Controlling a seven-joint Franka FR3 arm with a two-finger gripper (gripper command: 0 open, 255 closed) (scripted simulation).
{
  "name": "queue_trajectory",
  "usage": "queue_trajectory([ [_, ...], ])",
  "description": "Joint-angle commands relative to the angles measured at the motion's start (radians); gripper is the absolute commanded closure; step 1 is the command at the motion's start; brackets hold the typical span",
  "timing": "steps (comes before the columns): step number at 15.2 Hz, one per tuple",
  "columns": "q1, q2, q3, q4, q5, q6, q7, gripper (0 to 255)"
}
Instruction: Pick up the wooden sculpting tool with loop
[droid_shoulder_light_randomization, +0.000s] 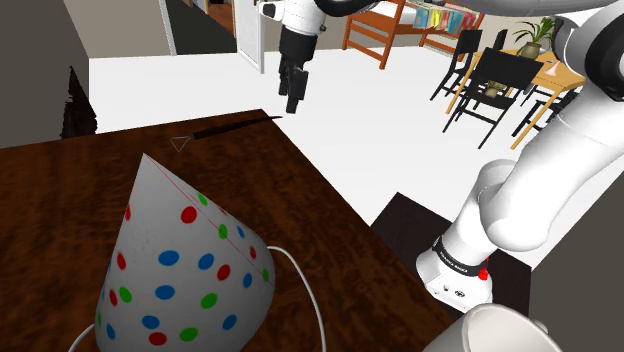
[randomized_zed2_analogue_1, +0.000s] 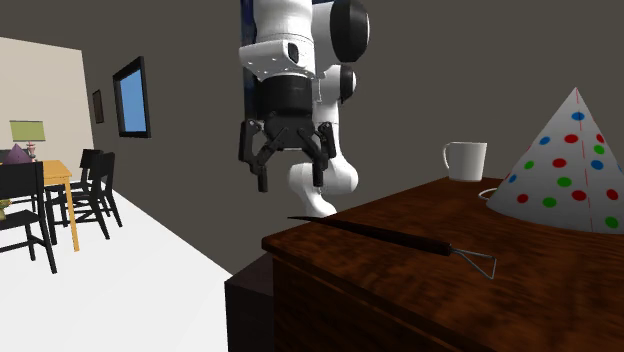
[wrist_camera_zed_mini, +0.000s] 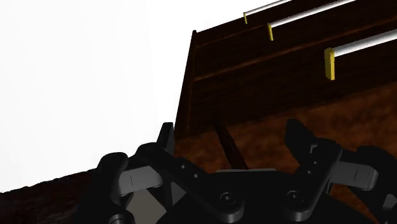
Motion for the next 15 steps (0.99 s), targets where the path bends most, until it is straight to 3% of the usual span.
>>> queue_trajectory([
  [1,0.018,0.056,0.014,0.067,0.005,-0.004,-0.056,0],
  [9,0.087,0.246,0.085,0.297,0.004,-0.02,-0.249,0],
  [15,0.087,0.242,0.086,0.212,0.007,0.062,-0.256,0],
])
